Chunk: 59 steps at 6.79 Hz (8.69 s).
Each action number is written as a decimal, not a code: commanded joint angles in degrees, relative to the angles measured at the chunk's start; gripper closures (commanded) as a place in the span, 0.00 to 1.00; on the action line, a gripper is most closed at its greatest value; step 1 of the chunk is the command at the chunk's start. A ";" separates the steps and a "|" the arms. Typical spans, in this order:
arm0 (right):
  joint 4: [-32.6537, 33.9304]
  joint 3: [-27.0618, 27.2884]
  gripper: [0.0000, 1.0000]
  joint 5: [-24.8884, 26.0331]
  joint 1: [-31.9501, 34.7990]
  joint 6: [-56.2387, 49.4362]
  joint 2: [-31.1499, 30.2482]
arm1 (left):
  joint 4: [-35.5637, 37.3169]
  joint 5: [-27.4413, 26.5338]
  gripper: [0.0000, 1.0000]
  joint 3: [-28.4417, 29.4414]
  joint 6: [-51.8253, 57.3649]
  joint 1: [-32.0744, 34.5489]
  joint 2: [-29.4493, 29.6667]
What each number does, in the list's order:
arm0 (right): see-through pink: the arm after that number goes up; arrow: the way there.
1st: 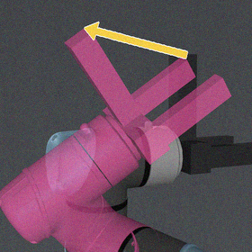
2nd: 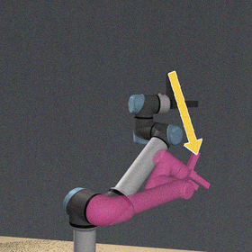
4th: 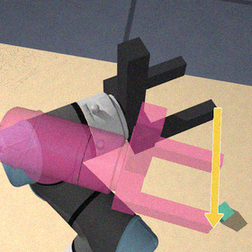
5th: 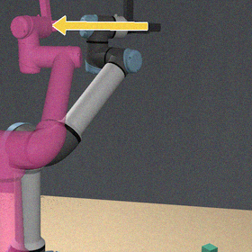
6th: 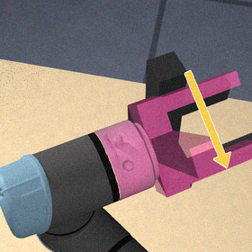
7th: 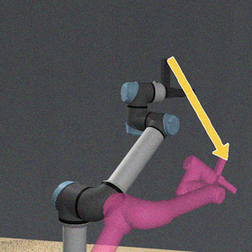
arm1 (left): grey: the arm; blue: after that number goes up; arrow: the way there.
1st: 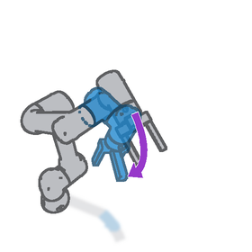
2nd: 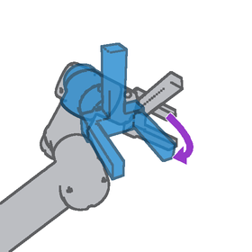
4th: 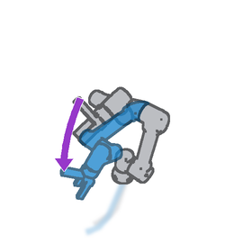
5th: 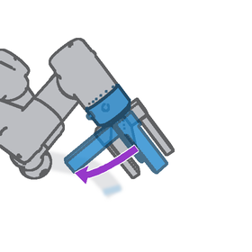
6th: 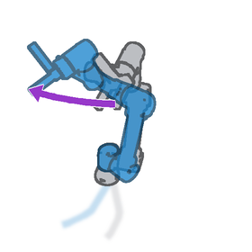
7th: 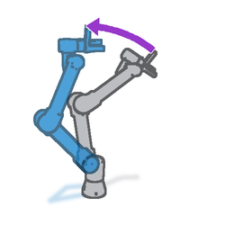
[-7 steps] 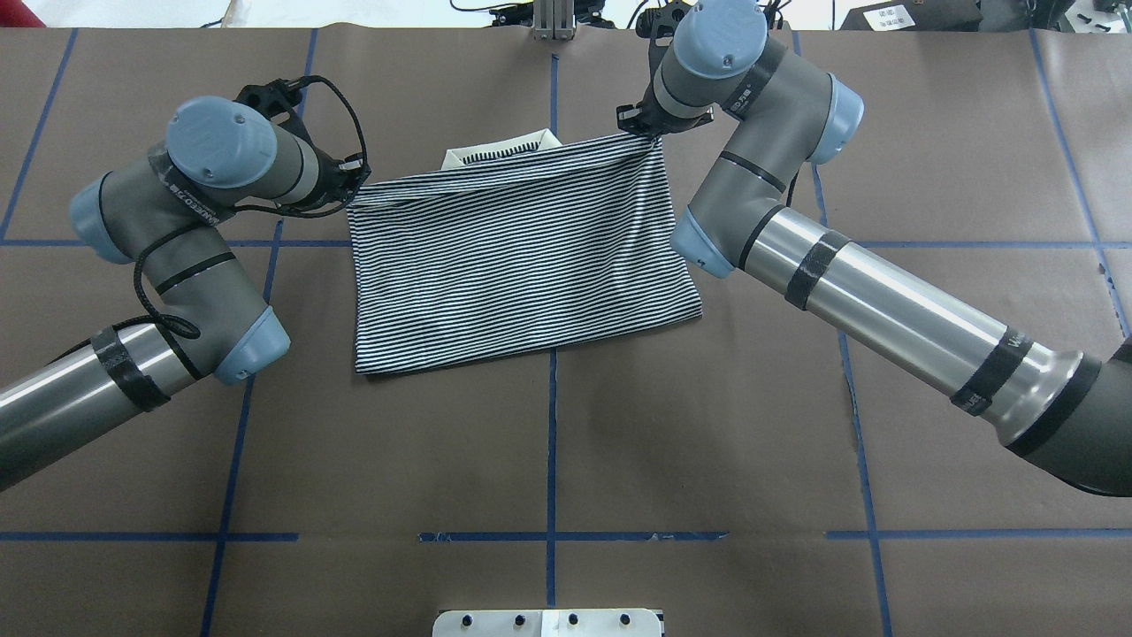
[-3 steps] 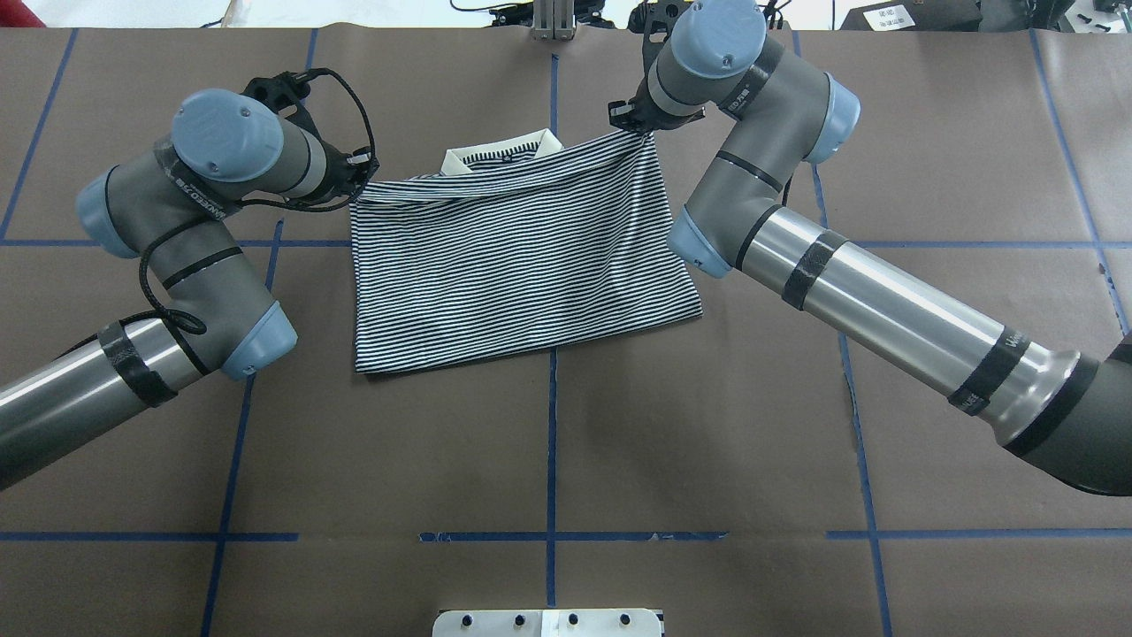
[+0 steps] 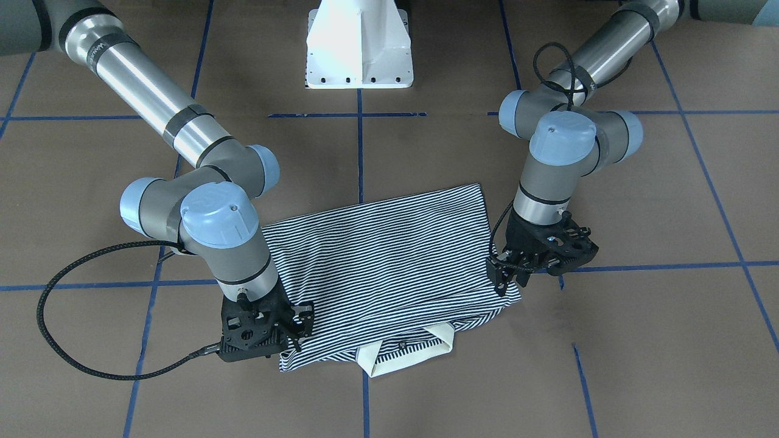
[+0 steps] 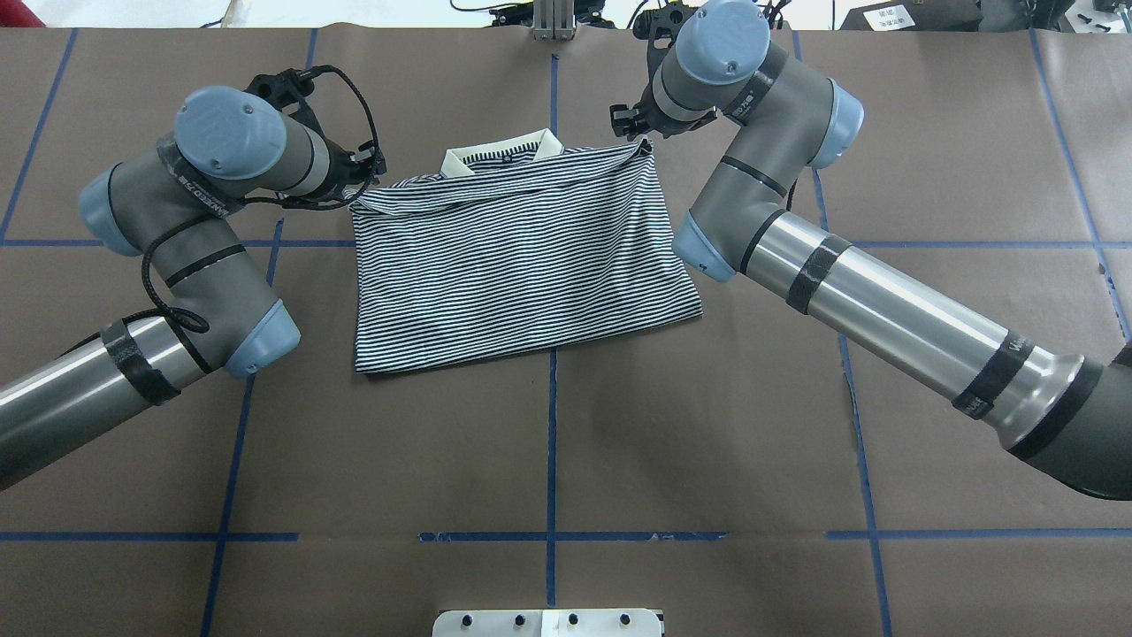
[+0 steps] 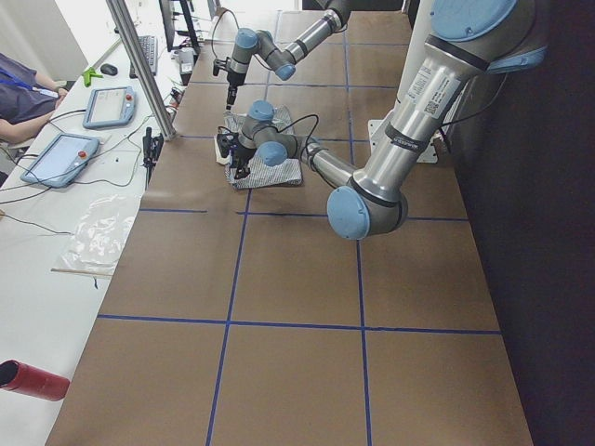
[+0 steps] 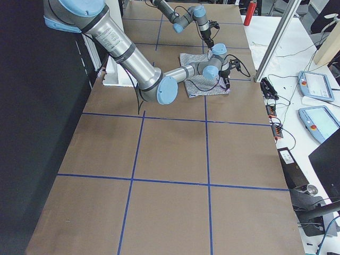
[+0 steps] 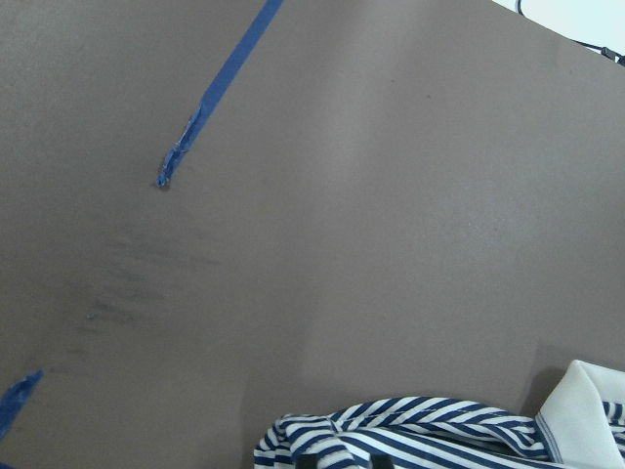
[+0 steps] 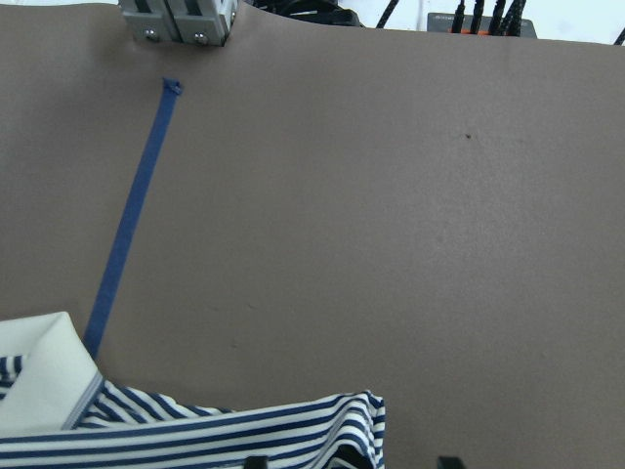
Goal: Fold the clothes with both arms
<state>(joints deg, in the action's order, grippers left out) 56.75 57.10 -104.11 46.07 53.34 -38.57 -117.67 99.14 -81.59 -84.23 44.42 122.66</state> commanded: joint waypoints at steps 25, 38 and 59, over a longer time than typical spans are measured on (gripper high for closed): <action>15.23 63.06 1.00 -13.01 -14.94 10.42 -54.35 | 1.57 3.79 0.00 -12.62 2.15 -0.56 -2.42; 13.47 68.76 0.00 -3.39 -13.47 23.30 -42.56 | 16.16 -3.86 0.09 -19.49 -28.53 -25.70 -2.07; 13.65 68.32 0.00 -3.55 -13.38 23.30 -42.20 | -6.36 -5.53 1.00 15.32 -4.90 -4.00 12.47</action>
<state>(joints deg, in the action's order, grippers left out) 70.43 125.42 -107.65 32.76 76.64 -80.83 -117.71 93.67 -75.23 -91.30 37.89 130.28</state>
